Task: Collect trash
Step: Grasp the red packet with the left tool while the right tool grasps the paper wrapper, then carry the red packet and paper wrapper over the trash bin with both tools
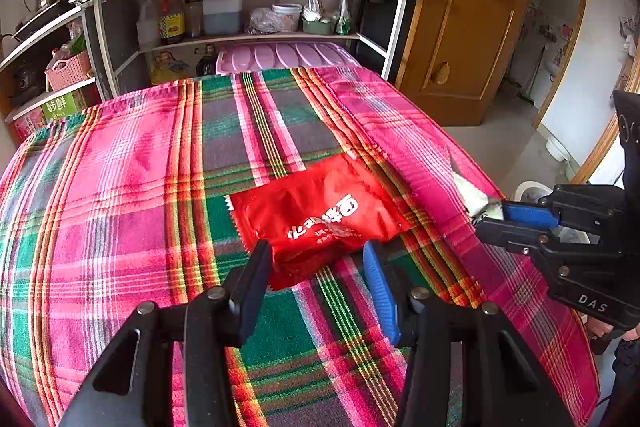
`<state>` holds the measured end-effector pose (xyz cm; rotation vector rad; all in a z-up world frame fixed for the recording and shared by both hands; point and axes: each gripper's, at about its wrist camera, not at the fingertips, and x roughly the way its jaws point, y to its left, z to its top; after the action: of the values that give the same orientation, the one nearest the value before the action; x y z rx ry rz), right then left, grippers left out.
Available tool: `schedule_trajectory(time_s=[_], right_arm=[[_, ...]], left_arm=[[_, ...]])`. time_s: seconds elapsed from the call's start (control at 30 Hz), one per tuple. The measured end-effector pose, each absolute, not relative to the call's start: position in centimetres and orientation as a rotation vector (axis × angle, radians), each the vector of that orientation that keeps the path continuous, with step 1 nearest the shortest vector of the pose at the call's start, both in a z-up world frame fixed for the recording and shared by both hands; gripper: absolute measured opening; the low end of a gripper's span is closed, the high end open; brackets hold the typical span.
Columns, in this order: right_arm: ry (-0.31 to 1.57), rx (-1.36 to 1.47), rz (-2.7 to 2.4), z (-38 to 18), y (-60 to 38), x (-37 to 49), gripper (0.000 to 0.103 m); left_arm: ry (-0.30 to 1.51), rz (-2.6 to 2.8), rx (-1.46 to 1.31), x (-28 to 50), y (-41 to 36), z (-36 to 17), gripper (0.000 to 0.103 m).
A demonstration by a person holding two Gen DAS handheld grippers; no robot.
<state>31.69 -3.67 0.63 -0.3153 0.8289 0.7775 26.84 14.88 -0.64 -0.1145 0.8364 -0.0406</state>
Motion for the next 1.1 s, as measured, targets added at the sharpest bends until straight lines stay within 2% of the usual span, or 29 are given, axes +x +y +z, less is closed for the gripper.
schedule_trajectory(time_s=[0.33, 0.4, 0.43, 0.67, 0.77, 1.1], right_arm=[[0.843, -0.257, 0.763, 0.6, -5.3, 32.0, 0.017], [0.845, -0.246, 0.761, 0.6, -5.7, 32.0, 0.017], [0.846, -0.242, 0.759, 0.6, -5.8, 32.0, 0.017], [0.838, -0.212, 0.746, 1.0, -6.9, 31.6, 0.017], [0.83, -0.199, 0.739, 1.4, -7.5, 31.3, 0.017], [0.801, -0.123, 0.703, 2.7, -10.6, 29.1, 0.017]], left_arm=[[0.886, -0.017, 0.035, 28.3, 12.9, -1.2, 0.049], [0.883, -0.024, 0.046, 28.4, 12.7, -1.1, 0.041], [0.88, -0.022, 0.051, 28.5, 12.6, -1.1, 0.032], [0.857, -0.002, 0.089, 28.4, 12.0, -0.7, 0.014], [0.834, 0.007, 0.056, 28.0, 12.3, -0.4, 0.009], [0.739, -0.038, -0.055, 23.5, 11.0, 2.2, 0.008]])
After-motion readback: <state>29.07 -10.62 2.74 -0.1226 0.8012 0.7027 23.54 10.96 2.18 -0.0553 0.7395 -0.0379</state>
